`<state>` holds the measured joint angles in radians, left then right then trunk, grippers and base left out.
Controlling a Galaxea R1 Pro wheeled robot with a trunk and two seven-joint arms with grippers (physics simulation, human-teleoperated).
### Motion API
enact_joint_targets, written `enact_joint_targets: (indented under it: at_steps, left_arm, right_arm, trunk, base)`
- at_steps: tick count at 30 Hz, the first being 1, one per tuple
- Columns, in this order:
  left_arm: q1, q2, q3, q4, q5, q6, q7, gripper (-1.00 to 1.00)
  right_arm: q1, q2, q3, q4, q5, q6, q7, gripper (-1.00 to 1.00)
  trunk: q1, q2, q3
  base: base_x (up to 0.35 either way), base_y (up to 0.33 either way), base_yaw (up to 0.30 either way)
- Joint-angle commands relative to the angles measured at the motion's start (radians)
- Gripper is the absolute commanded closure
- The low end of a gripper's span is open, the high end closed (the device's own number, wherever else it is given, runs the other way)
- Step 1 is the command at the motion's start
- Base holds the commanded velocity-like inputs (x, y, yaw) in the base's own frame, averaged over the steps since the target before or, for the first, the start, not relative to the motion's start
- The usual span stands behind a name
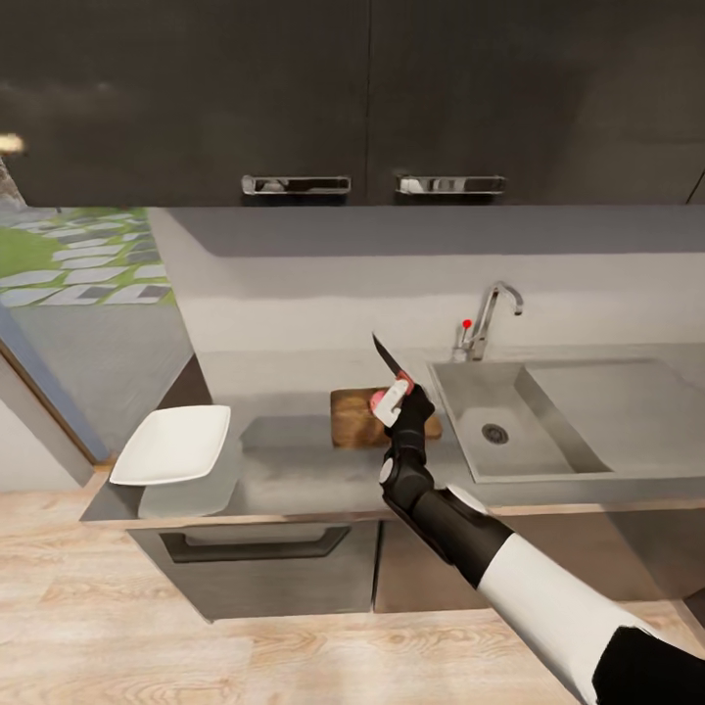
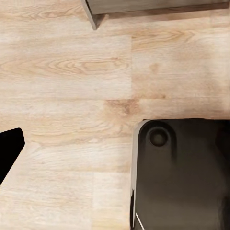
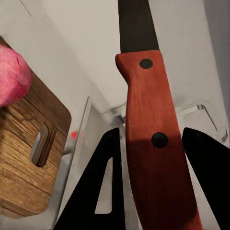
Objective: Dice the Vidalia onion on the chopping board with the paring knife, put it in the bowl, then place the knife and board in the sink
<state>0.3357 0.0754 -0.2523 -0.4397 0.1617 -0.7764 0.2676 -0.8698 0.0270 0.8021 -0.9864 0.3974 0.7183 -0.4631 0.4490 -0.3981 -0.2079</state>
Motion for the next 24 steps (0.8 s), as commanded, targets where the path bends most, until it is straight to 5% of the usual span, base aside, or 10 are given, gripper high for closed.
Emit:
enact_joint_targets:
  at_steps: [1,9,15,24]
  left_arm:
    - [0.0,0.001,-0.008,-0.002,0.01,-0.002,0.004,-1.0]
    - [0.0,0.001,-0.008,-0.002,0.01,-0.002,0.004,-1.0]
    - [0.0,0.001,-0.008,-0.002,0.011,-0.003,0.004,-1.0]
    - [0.0,0.001,-0.008,-0.002,0.011,-0.002,0.003,-1.0]
  right_arm:
    - [-0.001,0.005,0.003,0.015,0.003,0.005,-0.003,1.0]
    - [-0.001,0.017,0.01,0.045,0.003,0.003,-0.002,1.0]
    - [-0.001,0.019,0.053,0.057,0.002,0.003,-0.001,1.0]
    - [-0.001,0.049,0.06,0.136,0.001,-0.003,-0.001,1.0]
  trunk:
    - [0.001,-0.002,-0.002]
    - [0.001,-0.002,-0.002]
    - [0.001,-0.002,-0.002]
    - [0.001,-0.002,-0.002]
  base:
    - [0.184,0.0,0.0]
    - [0.039,0.0,0.0]
    - [0.001,0.0,0.0]
    - [0.0,0.0,0.0]
